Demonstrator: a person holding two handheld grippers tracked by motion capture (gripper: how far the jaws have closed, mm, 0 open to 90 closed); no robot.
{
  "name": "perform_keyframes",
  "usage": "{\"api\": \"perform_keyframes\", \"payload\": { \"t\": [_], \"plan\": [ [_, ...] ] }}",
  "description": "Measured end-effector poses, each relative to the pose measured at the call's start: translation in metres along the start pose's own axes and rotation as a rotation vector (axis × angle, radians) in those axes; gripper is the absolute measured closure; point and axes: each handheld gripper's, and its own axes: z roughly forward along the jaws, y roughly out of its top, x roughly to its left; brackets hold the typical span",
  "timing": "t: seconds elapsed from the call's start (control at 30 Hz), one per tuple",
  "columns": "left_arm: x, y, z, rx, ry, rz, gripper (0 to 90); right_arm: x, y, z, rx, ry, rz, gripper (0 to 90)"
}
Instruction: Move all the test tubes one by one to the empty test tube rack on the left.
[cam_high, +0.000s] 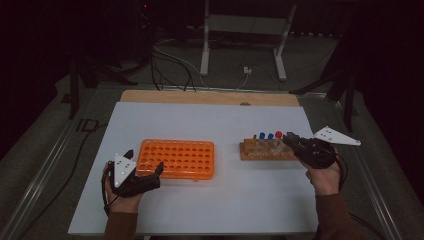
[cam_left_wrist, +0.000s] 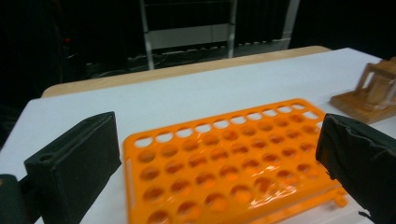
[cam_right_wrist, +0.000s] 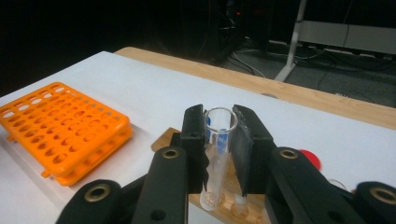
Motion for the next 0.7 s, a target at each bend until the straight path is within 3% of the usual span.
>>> {"api": "perform_keyframes", "payload": {
  "t": [0.17, 0.27, 0.47, 0.7],
  "plan": [
    [-0.015, 0.009, 0.006, 0.002, -0.041, 0.025, 0.5, 0.010, -0.002, 0.006, 0.014, 0.030, -0.009, 76.3],
    [-0.031, 0.018, 0.016, -0.002, -0.099, 0.042, 0.5, 0.015, -0.002, 0.010, 0.019, 0.049, -0.011, 76.3],
    [-0.056, 0.030, 0.033, -0.001, -0.174, 0.073, 0.5, 0.025, -0.003, 0.016, 0.028, 0.077, -0.024, 76.3],
    [-0.085, 0.040, 0.053, 0.024, -0.224, 0.100, 0.5, 0.037, -0.003, 0.020, 0.032, 0.107, -0.042, 76.3]
  ]
}}
